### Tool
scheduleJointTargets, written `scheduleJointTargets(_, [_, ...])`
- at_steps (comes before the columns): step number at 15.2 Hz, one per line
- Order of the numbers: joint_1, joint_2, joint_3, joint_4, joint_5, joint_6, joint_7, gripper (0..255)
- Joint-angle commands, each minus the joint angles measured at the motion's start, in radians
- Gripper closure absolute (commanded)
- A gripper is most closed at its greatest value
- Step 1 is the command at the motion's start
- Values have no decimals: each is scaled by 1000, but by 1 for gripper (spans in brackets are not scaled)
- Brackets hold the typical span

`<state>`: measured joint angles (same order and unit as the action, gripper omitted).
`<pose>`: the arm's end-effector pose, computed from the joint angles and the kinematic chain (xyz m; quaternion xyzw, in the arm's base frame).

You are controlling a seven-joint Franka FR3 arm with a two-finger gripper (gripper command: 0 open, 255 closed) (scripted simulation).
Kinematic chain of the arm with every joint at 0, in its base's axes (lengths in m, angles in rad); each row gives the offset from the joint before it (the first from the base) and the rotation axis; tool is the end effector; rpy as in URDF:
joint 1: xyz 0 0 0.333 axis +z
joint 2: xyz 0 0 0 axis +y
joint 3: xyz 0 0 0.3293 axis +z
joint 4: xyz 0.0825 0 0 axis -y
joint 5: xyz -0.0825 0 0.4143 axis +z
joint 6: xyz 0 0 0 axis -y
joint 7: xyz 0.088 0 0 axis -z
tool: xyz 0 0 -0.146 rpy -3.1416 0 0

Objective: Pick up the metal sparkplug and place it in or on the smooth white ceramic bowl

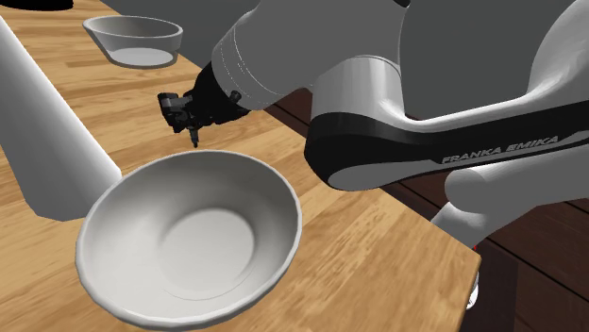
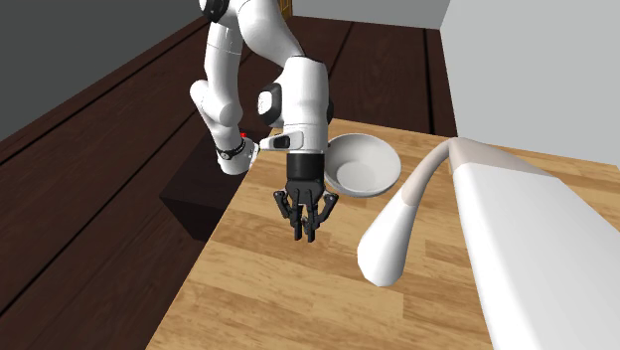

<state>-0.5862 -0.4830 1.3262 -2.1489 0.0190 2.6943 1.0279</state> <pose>0.4118 0.4550 0.4857 -0.9194 0.0768 -0.3700 0.1090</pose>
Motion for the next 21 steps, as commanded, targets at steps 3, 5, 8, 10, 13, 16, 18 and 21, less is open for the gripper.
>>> scheduleJointTargets(3, [0,0,0,0,0,0,0,255])
scheduleJointTargets(5, [0,0,0,0,0,0,0,255])
scheduleJointTargets(8, [15,2,-20,17,2,-24,-9,255])
scheduleJointTargets(10, [29,3,-40,36,3,-48,-18,255])
scheduleJointTargets(13, [46,5,-66,65,5,-84,-31,255])
scheduleJointTargets(16, [60,7,-90,96,7,-121,-44,255])
scheduleJointTargets(18, [68,9,-103,117,9,-145,-52,255])
scheduleJointTargets(21, [76,12,-121,151,10,-182,-63,255])
